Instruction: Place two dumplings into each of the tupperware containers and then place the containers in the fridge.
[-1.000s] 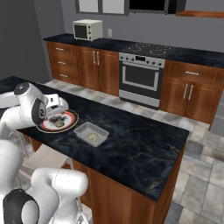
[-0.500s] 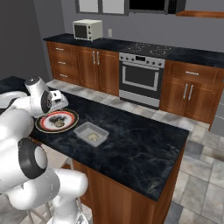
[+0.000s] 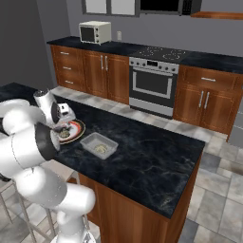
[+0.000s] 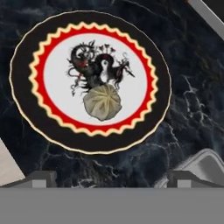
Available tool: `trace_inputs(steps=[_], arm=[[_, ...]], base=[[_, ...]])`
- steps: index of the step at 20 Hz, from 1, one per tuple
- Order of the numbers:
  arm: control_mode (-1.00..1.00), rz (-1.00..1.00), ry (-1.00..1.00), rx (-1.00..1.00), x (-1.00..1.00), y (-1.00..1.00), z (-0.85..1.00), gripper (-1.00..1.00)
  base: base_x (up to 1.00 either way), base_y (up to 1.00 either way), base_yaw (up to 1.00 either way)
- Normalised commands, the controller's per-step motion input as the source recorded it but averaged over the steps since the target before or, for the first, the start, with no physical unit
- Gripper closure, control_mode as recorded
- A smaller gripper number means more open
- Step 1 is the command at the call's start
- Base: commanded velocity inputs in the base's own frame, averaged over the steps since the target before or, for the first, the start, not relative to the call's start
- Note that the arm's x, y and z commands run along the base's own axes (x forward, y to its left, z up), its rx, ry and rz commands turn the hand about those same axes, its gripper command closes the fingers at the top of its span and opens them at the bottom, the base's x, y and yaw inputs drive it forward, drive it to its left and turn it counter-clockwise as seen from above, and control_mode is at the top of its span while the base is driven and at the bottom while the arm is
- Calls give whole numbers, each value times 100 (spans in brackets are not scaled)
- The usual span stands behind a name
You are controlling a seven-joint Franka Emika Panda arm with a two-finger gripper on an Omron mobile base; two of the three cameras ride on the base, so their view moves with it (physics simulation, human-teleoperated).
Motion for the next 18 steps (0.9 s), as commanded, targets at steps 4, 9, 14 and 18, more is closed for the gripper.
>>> trace_inputs(steps=[4,9,14,18], arm=[[-100,0,1,0,34,20,-52,-100],[-100,0,0,1,22,16,-34,-100],[-100,0,0,1,52,13,-27,-100],[-100,0,0,0,30,28,-37,-100]], base=[[0,0,0],[0,0,0],[0,0,0],[0,0,0]])
